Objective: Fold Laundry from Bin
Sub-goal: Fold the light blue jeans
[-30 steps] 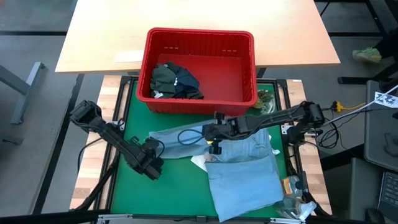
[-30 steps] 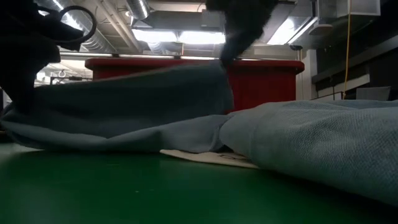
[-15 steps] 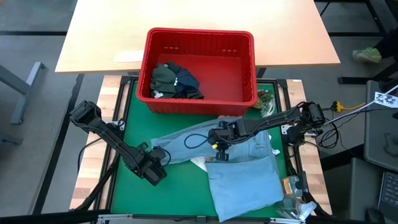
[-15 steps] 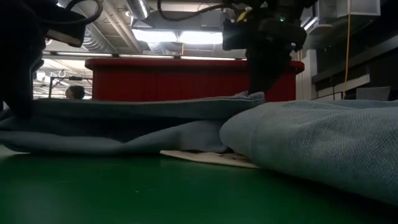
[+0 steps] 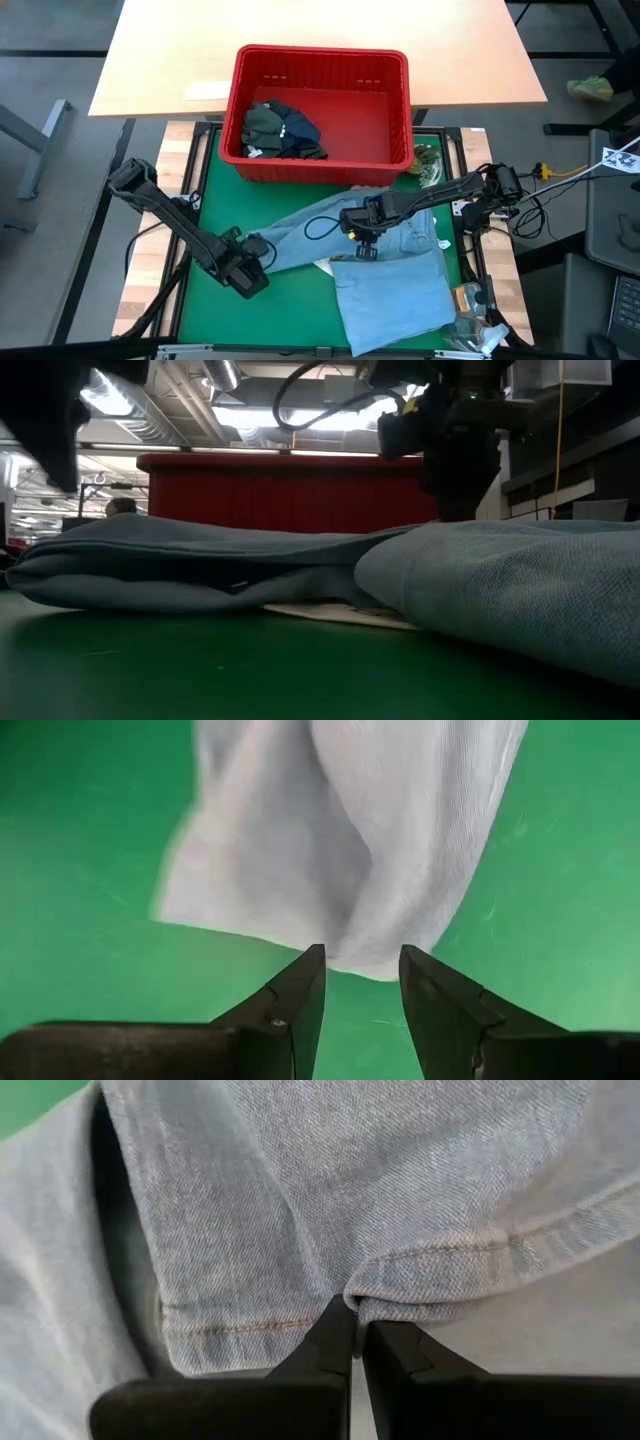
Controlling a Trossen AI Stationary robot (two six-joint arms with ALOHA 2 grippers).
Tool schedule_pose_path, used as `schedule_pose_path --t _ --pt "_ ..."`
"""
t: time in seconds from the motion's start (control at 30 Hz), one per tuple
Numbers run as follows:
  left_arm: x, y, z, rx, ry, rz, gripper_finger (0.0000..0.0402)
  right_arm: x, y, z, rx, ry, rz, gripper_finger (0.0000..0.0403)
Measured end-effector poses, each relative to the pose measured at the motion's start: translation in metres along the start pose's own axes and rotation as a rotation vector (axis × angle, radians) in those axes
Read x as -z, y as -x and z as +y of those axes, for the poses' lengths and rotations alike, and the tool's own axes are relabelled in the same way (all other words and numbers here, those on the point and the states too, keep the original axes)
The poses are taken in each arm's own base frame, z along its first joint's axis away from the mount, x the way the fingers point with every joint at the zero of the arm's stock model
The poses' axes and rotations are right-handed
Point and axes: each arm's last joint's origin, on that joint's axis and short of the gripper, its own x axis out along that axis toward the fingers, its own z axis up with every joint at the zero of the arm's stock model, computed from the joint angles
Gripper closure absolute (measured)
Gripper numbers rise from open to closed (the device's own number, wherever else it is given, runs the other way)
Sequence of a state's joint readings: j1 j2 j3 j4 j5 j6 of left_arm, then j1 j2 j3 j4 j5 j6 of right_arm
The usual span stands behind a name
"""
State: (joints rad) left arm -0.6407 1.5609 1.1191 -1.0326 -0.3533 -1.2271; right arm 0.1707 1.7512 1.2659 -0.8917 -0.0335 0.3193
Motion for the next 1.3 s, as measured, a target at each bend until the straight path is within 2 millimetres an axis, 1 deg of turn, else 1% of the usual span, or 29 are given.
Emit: schedule_pose_path --t 0.07,0.13,0.2,0.27,0.37,0.43,0.53,0.7,0.83,0.93,1.1,1.17,1.3 --pt "-0.004 0.012 0.006 0.003 -0.010 -0.055 0.0278 0.000 0.000 0.001 -0.018 -0.002 0.003 0.0391" --pt "-0.010 0.019 0.014 -0.004 -0.020 -0.114 0.0278 0.000 0.000 0.001 -0.026 -0.001 0.004 0.0391" --pt "-0.018 0.024 0.023 -0.016 -0.017 -0.142 0.0278 0.000 0.000 0.001 -0.029 0.002 0.006 0.0391" --pt "-0.026 0.025 0.033 -0.045 0.010 -0.128 0.0278 0.000 0.000 0.001 -0.030 0.005 0.006 0.0391" --pt "-0.038 0.020 0.048 -0.090 0.062 -0.064 0.0278 0.000 0.000 0.001 -0.030 0.009 0.006 0.0391" --pt "-0.046 0.014 0.056 -0.090 0.059 0.006 0.0278 0.000 0.000 0.001 -0.029 0.009 0.009 0.0391" --pt "-0.056 0.006 0.066 -0.065 0.009 0.099 0.0278 0.000 0.000 0.001 -0.030 0.009 0.007 0.0391" --pt "-0.076 -0.004 0.083 -0.021 -0.044 0.178 0.0278 0.000 0.000 0.001 -0.030 0.010 0.007 0.0391" --pt "-0.087 -0.012 0.094 0.074 -0.092 0.232 0.0278 0.000 0.000 0.001 -0.030 0.010 0.007 0.0391" --pt "-0.087 -0.027 0.101 0.146 -0.112 0.274 0.0278 0.000 0.000 0.001 -0.030 0.010 0.007 0.0391" --pt "-0.070 -0.056 0.111 0.175 -0.102 0.344 0.0278 0.000 0.000 0.001 -0.030 0.010 0.007 0.0391" --pt "-0.063 -0.063 0.114 0.188 -0.098 0.342 0.0278 0.000 0.000 0.001 -0.030 0.010 0.006 0.0391" --pt "-0.052 -0.076 0.116 0.271 -0.087 0.296 0.0278 0.000 0.000 0.001 -0.031 0.011 0.004 0.0391"
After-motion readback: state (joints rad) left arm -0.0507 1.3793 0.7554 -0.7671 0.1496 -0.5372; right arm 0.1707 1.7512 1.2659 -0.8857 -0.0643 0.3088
